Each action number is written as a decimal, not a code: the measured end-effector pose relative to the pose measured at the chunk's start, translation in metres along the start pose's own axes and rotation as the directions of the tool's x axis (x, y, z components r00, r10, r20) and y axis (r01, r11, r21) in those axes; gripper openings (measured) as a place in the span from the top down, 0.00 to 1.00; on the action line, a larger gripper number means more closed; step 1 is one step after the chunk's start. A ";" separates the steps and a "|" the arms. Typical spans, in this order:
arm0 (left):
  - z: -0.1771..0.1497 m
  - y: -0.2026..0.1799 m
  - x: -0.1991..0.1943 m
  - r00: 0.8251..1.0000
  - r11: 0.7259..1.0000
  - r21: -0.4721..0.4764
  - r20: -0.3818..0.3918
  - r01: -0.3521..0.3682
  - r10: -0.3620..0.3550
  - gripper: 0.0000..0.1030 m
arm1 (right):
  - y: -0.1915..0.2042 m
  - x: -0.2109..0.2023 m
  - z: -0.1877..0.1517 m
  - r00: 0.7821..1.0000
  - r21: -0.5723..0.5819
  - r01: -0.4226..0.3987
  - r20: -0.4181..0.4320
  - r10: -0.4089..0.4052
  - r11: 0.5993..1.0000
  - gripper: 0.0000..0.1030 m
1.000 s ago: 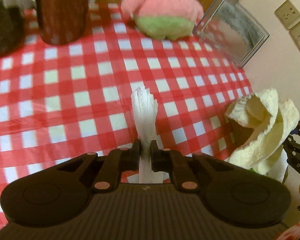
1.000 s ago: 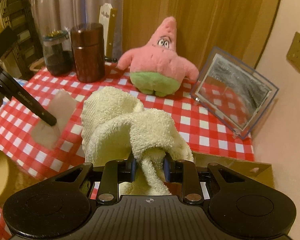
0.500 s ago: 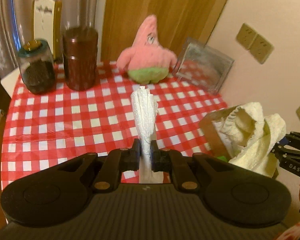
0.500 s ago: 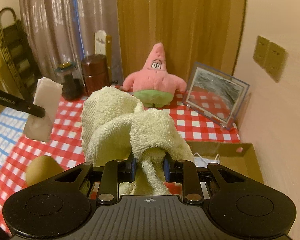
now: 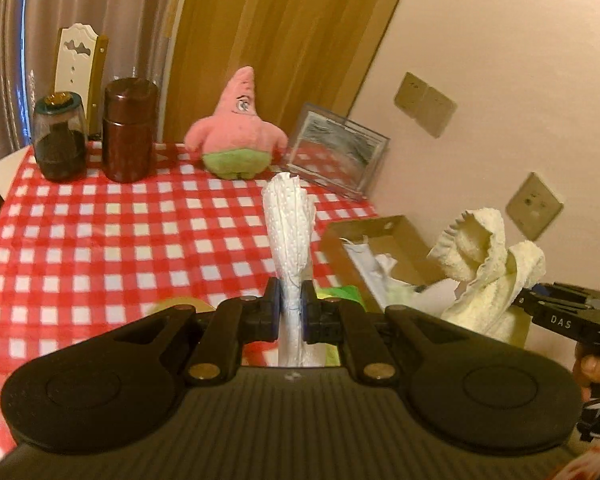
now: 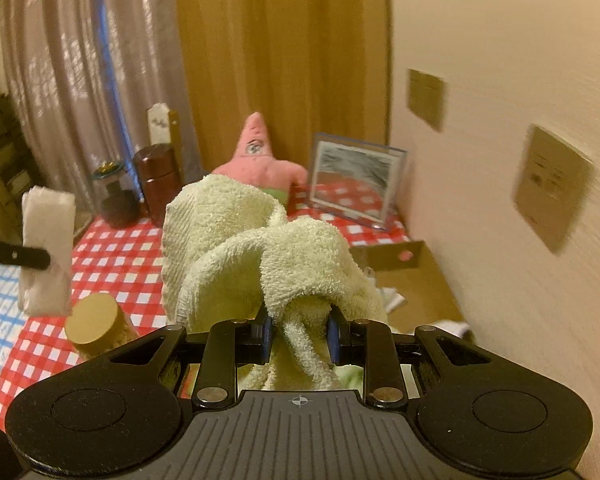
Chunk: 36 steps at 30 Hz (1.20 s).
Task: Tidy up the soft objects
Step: 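Carry the white pad and cream towel over the box with both tools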
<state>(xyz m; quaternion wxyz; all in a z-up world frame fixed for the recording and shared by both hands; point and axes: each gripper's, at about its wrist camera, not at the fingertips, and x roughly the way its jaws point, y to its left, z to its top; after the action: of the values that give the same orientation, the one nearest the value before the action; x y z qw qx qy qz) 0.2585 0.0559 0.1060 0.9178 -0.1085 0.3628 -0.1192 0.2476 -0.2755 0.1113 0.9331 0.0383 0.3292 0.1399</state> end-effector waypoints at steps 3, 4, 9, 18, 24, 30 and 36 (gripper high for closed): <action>-0.018 -0.013 -0.006 1.000 1.000 -0.020 0.020 0.020 -0.020 0.92 | -0.016 -0.018 -0.015 1.000 0.057 0.027 0.010 -0.027 0.998 0.75; -0.024 -0.016 -0.008 0.999 0.999 -0.030 0.023 0.027 -0.026 0.92 | -0.021 -0.023 -0.021 0.999 0.080 0.033 0.009 -0.033 0.996 0.75; -0.050 -0.035 -0.008 0.999 0.998 -0.049 0.019 0.042 -0.041 0.92 | -0.042 -0.041 -0.047 0.998 0.146 0.069 -0.006 -0.069 0.987 0.75; -0.079 -0.068 -0.002 0.999 0.998 -0.036 -0.010 0.048 -0.048 0.92 | -0.065 -0.062 -0.076 0.993 0.189 0.120 -0.021 -0.118 0.975 0.75; -0.089 -0.086 0.010 0.998 0.999 -0.012 -0.041 0.052 -0.052 0.92 | -0.072 -0.066 -0.083 0.992 0.200 0.128 -0.016 -0.127 0.971 0.75; -0.092 -0.097 0.021 0.997 0.998 0.010 -0.060 0.056 -0.055 0.92 | -0.075 -0.065 -0.083 0.991 0.207 0.132 -0.011 -0.132 0.969 0.75; -0.092 -0.104 0.030 0.996 0.998 0.030 -0.073 0.062 -0.060 0.92 | -0.074 -0.061 -0.085 0.991 0.214 0.135 -0.016 -0.135 0.967 0.75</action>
<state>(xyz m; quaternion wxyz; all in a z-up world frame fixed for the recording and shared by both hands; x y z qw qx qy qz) 0.2019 -0.0622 0.0513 0.9017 -0.1003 0.3902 -0.1568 0.1665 -0.3652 0.0701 0.9306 0.1160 0.3450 0.0397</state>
